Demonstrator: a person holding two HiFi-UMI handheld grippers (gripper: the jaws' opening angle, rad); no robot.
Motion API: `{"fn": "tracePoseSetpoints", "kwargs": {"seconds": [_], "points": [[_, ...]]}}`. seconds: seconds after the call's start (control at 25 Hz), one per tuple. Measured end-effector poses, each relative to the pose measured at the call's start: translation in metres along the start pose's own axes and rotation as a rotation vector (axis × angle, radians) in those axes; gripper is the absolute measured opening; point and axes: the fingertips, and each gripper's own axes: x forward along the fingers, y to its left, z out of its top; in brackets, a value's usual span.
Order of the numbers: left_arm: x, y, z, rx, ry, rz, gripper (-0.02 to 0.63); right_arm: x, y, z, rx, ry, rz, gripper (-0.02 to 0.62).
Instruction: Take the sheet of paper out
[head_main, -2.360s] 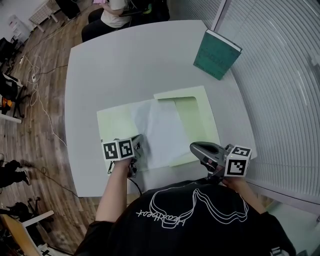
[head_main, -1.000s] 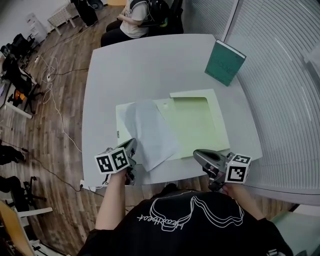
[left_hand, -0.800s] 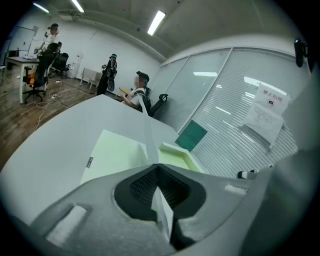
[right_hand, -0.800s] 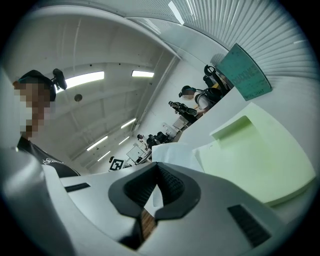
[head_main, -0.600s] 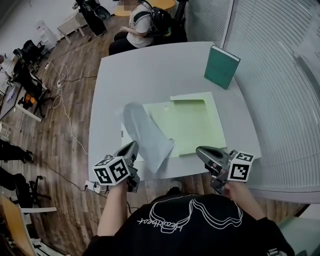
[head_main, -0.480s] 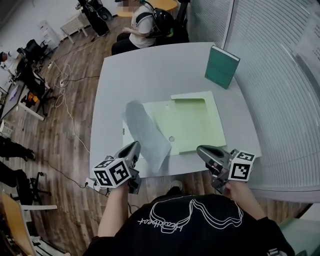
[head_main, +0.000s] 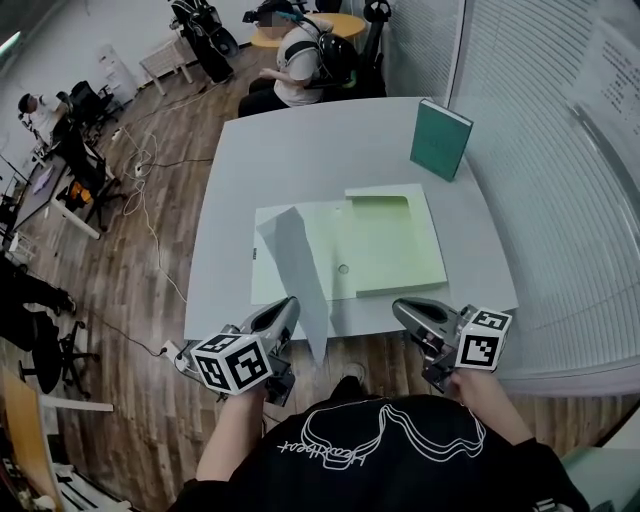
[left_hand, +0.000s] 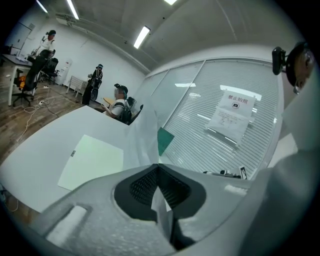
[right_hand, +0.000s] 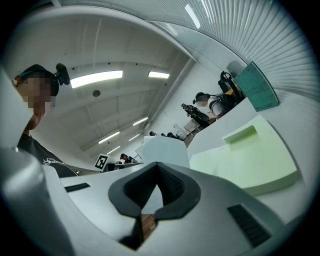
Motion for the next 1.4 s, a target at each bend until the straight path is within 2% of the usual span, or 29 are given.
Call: {"fn": "tracePoseSetpoints", "kwargs": {"seconds": [0.44,0.68,1.4], "points": [[-0.032,-0.056,-0.034,-0.003,-0.012,-0.078,0.012,-0.026,0.038,-0.022,-0.065,-0.006,0.026,0.009],[-0.038,-0.081,-0.045,0.016,-0.022,-0.094,0.012,-0.043,0.048,-0.026,-0.090,-0.005,0.035,0.009],[-0.062,-0.108,-0.059,0.044,-0.060,-0.099,0.012,-0.073,0.067,-0.041,-0.147,-0.001,0.019,0.009]]}}
